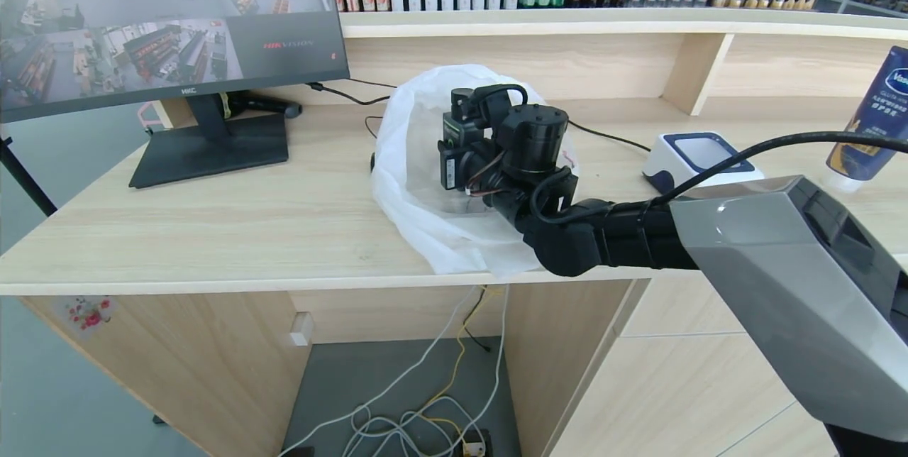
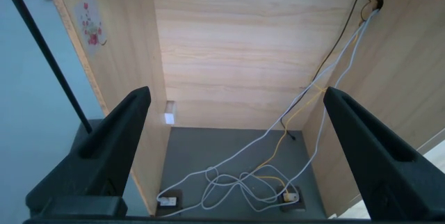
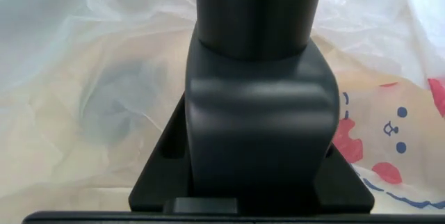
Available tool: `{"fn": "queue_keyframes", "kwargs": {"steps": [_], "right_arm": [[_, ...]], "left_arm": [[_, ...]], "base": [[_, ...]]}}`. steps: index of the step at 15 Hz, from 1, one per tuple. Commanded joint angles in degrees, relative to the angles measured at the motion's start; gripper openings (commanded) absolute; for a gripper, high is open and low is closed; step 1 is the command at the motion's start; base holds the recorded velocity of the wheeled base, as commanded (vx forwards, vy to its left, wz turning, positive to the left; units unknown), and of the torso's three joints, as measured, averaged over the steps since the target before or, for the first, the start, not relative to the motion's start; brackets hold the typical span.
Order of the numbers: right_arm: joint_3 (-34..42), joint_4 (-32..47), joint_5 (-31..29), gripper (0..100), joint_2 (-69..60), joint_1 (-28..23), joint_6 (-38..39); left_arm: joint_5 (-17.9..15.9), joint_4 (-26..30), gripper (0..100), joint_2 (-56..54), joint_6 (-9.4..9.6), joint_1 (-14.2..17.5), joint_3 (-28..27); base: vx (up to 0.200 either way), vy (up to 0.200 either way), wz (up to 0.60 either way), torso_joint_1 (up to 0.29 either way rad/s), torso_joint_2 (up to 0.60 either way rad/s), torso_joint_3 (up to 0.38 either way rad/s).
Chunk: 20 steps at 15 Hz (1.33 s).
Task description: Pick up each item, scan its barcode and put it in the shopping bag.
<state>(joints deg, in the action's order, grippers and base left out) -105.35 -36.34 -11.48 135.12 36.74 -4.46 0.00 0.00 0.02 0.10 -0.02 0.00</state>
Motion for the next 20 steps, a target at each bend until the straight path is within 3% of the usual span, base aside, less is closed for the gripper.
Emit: {"fn": "queue_keyframes", "kwargs": {"steps": [1, 11, 12, 20], "right_arm": [[0.1, 0.0, 0.1, 0, 0.0, 0.1, 0.0], [2.3, 0.1, 0.1, 0, 0.1, 0.4, 0.1], [2.3, 0.1, 0.1, 100, 0.1, 0.3, 0.1], [0.8, 0.1, 1.3, 100, -1.5, 0.3, 0.1]], "left_arm": [[0.1, 0.0, 100, 0.0, -0.01, -0.1, 0.0], [0.0, 0.0, 100, 0.0, -0.01, -0.1, 0.0], [0.1, 0.0, 100, 0.0, -0.01, -0.1, 0.0], [0.0, 0.0, 100, 0.0, -0.01, -0.1, 0.0]], "base": [[0.0, 0.0, 0.0, 0.0, 0.0, 0.0], [0.0, 0.0, 0.0, 0.0, 0.0, 0.0], [0.0, 0.0, 0.0, 0.0, 0.0, 0.0], [0.0, 0.0, 0.0, 0.0, 0.0, 0.0]]}}
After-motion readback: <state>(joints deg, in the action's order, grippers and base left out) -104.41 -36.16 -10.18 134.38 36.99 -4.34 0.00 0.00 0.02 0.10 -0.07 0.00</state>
